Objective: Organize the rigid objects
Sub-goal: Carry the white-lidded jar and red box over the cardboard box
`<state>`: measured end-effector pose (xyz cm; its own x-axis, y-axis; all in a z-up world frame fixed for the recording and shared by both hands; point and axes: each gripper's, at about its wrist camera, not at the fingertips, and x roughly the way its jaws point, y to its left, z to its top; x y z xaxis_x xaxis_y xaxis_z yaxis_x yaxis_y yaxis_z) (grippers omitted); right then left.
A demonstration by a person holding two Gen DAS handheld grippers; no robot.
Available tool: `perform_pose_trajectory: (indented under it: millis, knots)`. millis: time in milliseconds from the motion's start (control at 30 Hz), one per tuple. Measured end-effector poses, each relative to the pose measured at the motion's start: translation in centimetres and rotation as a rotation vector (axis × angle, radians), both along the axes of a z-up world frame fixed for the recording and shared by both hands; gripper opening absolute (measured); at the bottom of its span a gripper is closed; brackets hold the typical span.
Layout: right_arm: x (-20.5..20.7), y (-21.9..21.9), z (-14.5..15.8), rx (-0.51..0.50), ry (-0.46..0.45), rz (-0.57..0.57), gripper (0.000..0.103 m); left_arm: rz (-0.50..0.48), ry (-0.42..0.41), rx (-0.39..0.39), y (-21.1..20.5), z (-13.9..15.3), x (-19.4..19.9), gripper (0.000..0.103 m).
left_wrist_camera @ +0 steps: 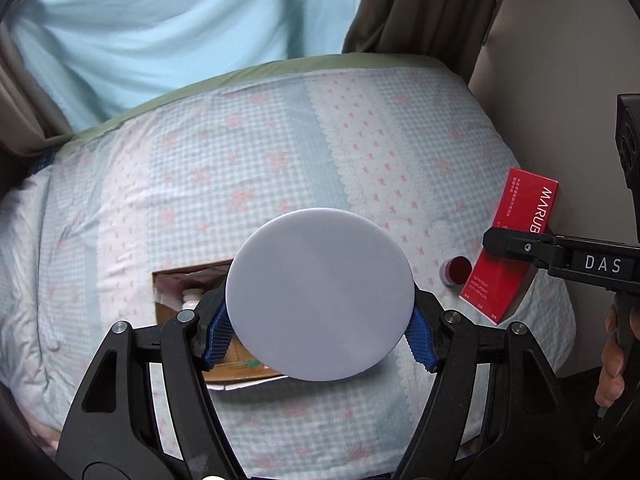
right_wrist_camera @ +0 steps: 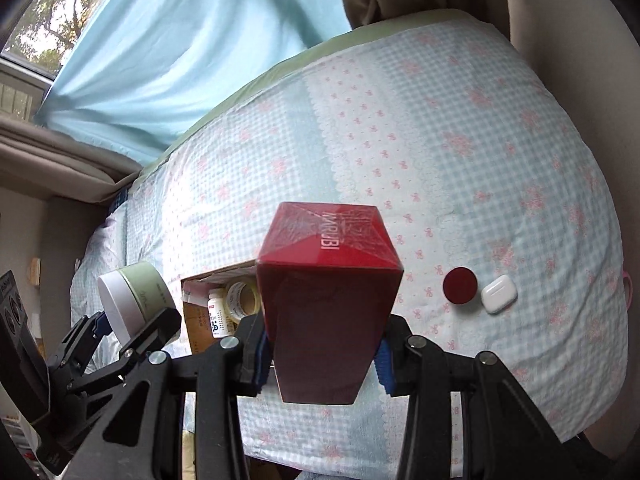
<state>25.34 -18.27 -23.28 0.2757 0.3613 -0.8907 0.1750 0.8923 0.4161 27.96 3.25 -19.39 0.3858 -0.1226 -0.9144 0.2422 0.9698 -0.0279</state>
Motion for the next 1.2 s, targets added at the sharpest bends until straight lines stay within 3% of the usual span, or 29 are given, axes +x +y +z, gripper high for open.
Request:
perform_pose_trajectory:
  millis: [200, 467, 733, 967, 1200]
  knots:
    - [0.7, 8.3, -0.6, -0.047, 0.006, 0.057, 0.038, 0.013, 0.050, -0.020, 9.2, -2.5, -2.0, 0.067]
    - [1.5, 17.2, -6.0, -0.064, 0.114, 0.058, 0.038, -0.048, 0.154, 0.004, 16.3, -10.5, -2.4, 0.067]
    - [1.4, 21.6, -11.8, -0.226, 0.160, 0.100, 0.038, -0.066, 0.228, 0.012, 16.7, -18.0, -1.8, 0.067]
    - [2.4, 19.6, -14.5, -0.336, 0.189, 0.116, 0.038, -0.091, 0.190, 0.029, 15.6, -20.3, -0.6, 0.068]
    - [3.3, 19.1, -17.1, -0.346, 0.247, 0.156, 0.039, -0.081, 0.226, 0.048, 15.4, -22.1, 0.1, 0.068]
